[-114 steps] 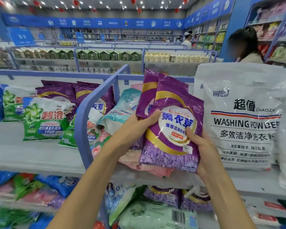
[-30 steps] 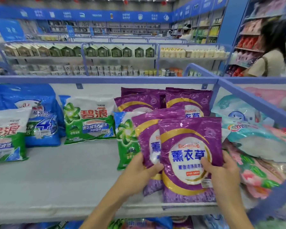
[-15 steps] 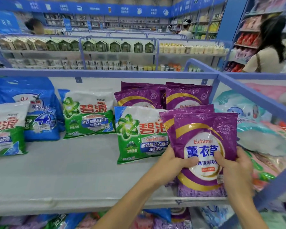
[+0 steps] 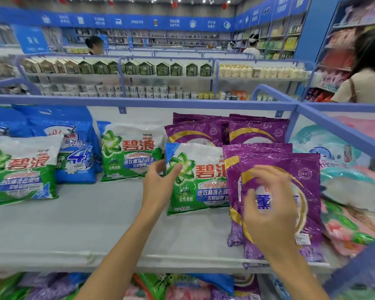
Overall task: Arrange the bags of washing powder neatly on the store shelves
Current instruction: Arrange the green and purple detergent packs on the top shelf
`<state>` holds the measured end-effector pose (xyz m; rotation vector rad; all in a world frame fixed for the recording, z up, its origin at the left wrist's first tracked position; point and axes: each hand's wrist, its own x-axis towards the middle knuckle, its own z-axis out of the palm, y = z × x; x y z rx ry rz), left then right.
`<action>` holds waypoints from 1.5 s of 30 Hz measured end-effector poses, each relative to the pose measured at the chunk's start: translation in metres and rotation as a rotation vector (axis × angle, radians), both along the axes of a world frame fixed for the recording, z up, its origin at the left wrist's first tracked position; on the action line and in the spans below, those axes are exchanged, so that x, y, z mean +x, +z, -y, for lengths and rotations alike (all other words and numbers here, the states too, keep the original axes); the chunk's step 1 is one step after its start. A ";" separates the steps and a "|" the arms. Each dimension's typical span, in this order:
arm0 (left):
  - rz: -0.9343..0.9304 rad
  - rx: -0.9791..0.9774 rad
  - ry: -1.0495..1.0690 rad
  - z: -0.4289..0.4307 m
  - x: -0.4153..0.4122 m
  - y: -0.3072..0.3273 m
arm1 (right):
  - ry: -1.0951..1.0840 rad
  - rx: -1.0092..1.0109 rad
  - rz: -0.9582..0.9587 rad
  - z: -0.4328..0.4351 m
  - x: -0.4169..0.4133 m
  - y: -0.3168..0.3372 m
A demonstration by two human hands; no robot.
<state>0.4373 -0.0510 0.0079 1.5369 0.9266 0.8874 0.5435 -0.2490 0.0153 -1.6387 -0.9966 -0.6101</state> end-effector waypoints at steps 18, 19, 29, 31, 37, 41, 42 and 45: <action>0.464 -0.359 -0.076 -0.029 -0.076 -0.004 | 0.491 -0.241 -0.998 -0.103 -0.033 0.004; 0.474 -0.345 -0.081 -0.032 -0.078 -0.003 | 0.541 -0.197 -1.082 -0.107 -0.031 0.007; 0.573 -0.169 0.100 -0.059 -0.105 0.017 | 0.737 -0.021 -1.289 -0.138 -0.039 0.010; 0.577 -0.163 0.087 -0.068 -0.116 0.021 | 0.743 -0.012 -1.242 -0.145 -0.043 0.015; 0.595 -0.198 0.013 -0.085 -0.135 0.017 | 0.863 -0.018 -1.253 -0.162 -0.063 0.007; 0.389 -0.241 -0.161 -0.094 -0.147 0.010 | 0.790 -0.462 -1.006 -0.153 -0.054 -0.005; 0.271 -0.263 -0.209 -0.097 -0.151 0.009 | 0.769 -0.496 -0.988 -0.152 -0.053 -0.008; -0.039 -0.287 -0.354 -0.108 -0.162 0.006 | 0.721 -0.470 -1.006 -0.159 -0.050 -0.013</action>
